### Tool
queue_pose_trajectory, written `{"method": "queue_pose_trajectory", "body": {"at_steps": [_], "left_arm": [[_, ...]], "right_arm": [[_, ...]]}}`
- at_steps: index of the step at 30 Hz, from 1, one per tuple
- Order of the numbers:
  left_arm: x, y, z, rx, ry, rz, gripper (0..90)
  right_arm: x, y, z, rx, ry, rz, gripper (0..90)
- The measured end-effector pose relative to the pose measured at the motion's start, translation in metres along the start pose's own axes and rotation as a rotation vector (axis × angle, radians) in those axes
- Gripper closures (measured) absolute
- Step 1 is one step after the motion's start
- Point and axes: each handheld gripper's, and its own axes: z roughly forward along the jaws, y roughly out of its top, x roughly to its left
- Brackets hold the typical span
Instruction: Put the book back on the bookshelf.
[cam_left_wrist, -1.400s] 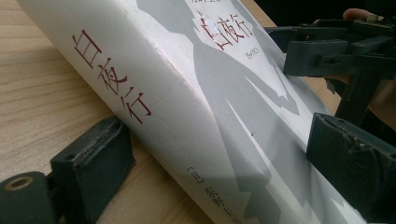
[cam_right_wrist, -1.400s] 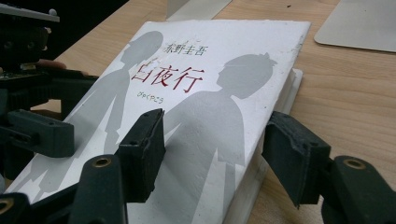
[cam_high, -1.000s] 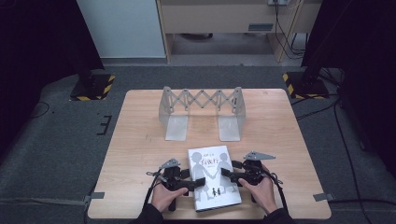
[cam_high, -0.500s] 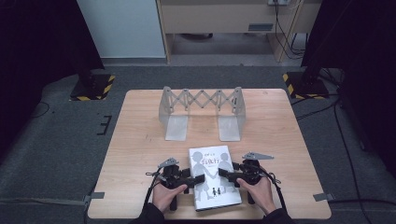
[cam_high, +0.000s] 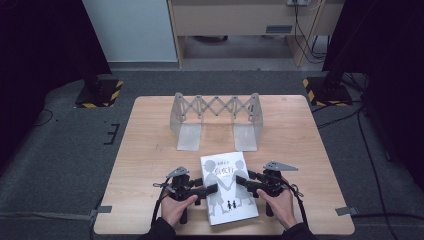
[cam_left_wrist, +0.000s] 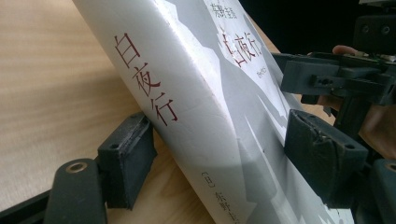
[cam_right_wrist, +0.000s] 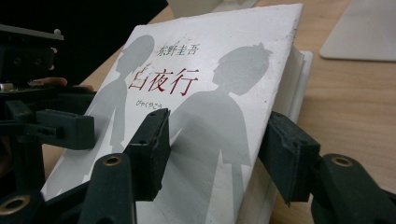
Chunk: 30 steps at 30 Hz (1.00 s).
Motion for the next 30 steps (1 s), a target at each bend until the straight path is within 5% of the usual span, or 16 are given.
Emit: {"method": "queue_pose_trajectory", "body": {"at_steps": [5, 9, 25, 30], "left_arm": [[-0.002, 0.007, -0.004, -0.044, -0.045, 0.015, 29.9], [-0.004, 0.01, -0.004, -0.049, -0.037, 0.038, 30.1], [-0.001, 0.012, -0.001, -0.025, -0.067, 0.05, 28.8], [-0.007, 0.011, 0.002, -0.034, -0.134, 0.045, 30.6]], "right_arm": [[0.002, 0.006, -0.004, -0.06, 0.021, -0.029, 50.2], [0.004, 0.008, -0.006, -0.085, 0.027, -0.046, 50.3], [0.003, 0.01, -0.01, -0.094, 0.055, -0.088, 54.8], [0.003, 0.01, -0.01, -0.099, 0.096, -0.071, 54.9]]}}
